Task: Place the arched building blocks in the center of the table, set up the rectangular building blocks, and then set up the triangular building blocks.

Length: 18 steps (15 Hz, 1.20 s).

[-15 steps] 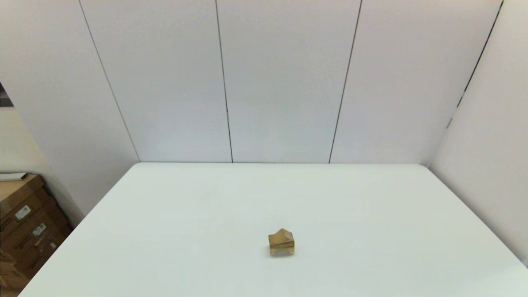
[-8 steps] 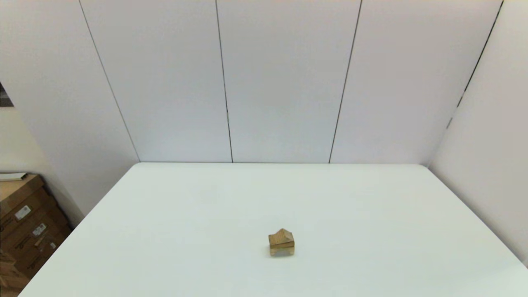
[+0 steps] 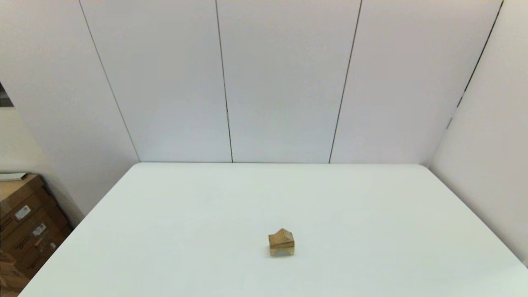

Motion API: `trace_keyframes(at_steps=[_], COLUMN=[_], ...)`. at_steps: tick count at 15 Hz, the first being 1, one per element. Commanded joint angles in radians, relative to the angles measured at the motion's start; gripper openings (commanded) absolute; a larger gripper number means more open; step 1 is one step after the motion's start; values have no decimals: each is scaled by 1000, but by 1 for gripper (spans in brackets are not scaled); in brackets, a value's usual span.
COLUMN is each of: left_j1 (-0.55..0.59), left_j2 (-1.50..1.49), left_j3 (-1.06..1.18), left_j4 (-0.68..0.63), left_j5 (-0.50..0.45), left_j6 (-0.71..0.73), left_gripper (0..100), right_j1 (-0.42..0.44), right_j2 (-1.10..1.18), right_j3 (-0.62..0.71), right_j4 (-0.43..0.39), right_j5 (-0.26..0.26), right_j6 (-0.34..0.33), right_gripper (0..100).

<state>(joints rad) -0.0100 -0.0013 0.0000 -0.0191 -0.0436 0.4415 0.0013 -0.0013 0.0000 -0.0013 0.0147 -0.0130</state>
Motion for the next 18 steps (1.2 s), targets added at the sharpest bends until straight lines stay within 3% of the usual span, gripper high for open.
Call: trace_keyframes(at_steps=[1, 8, 10, 18], left_j1=[-1, -1, 1, 1], left_j2=[1, 1, 1, 1], left_j3=[0, 0, 0, 0], left_j4=[-1, -12, 30, 25], left_j5=[2, -2, -21, 18], left_j6=[19, -150, -274, -365], left_gripper=[100, 100, 100, 100], right_j1=[0, 0, 0, 0], right_j2=[0, 0, 0, 0], right_j3=[2, 2, 2, 2], right_j4=[0, 0, 0, 0], right_j5=[1, 1, 1, 1], right_j6=[-1, -1, -1, -1], right_gripper=[100, 100, 100, 100])
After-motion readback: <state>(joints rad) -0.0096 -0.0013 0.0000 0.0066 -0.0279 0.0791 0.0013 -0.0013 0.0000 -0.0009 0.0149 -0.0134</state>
